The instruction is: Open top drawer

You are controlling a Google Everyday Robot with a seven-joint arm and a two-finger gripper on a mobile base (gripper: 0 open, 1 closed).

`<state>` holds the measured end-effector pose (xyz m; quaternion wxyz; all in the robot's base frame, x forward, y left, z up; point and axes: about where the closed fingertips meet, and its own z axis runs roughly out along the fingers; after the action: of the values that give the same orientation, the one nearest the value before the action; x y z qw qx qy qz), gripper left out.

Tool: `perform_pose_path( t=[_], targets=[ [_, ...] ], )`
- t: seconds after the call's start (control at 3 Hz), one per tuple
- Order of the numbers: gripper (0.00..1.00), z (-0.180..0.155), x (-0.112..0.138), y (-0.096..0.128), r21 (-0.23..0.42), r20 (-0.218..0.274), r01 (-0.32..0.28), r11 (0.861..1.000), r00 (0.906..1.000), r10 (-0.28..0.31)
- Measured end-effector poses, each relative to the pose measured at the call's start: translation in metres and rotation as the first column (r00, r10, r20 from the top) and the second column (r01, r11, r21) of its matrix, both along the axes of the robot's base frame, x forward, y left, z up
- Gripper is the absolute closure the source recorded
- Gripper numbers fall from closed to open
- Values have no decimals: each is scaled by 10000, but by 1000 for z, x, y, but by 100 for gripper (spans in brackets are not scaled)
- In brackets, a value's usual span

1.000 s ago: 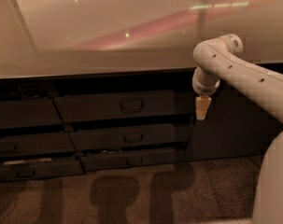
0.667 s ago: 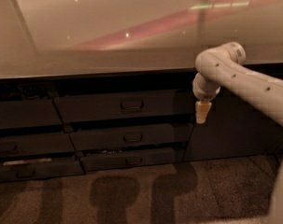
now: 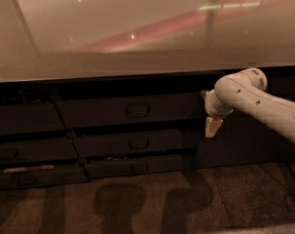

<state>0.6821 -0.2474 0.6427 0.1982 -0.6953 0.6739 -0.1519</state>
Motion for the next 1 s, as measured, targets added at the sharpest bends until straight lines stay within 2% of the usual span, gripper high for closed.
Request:
perform_pose_path(
  t=[0.33,0.67,1.0],
  targets=[
    [0,18,4,8,-319,233,29,9995,9997,-22],
    [0,22,27,-13,-191,164,566,9982,9983,-563],
    [0,22,27,-13,-191,160,567,9982,9983,-564]
  ],
)
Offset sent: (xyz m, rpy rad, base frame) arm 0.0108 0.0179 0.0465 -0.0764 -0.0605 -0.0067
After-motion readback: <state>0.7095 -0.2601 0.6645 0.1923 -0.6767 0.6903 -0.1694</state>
